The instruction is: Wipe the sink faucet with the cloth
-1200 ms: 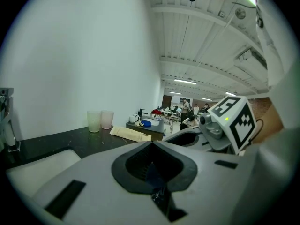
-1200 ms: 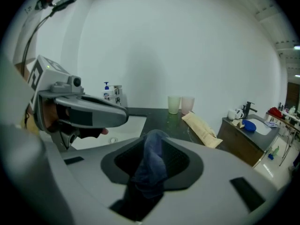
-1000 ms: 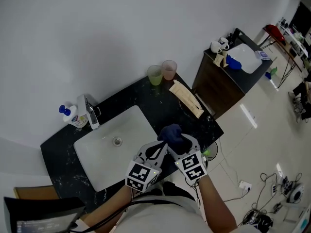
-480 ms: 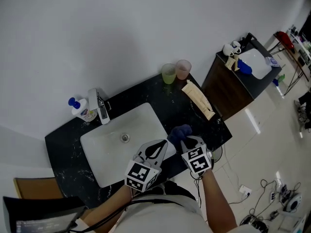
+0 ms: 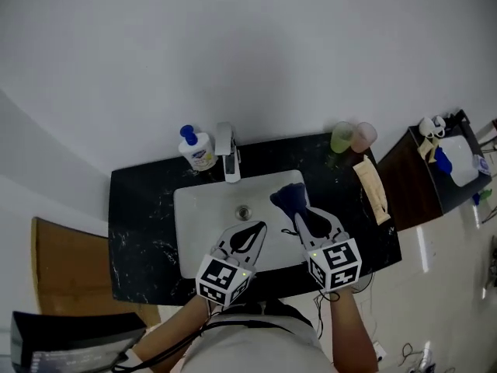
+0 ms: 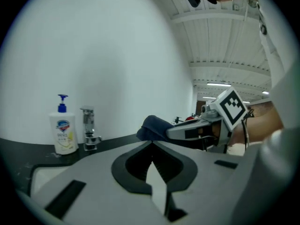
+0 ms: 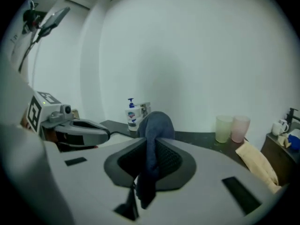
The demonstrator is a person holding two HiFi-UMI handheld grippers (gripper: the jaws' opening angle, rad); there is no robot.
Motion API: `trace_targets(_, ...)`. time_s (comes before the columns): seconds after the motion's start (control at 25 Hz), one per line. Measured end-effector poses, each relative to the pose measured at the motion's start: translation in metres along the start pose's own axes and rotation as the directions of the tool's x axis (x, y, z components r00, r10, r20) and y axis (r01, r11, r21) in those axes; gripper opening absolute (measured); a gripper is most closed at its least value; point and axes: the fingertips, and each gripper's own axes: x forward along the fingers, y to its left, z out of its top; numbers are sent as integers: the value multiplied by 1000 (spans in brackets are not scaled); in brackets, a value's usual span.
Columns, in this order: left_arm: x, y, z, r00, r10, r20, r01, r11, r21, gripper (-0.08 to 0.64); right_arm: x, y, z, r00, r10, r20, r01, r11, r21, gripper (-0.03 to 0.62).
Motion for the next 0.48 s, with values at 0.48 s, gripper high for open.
trace_targets(0.48,-92,96,19,943,319,95,-315,947,-60,2,83,77,70,974,214,75,-203,969,-138,52)
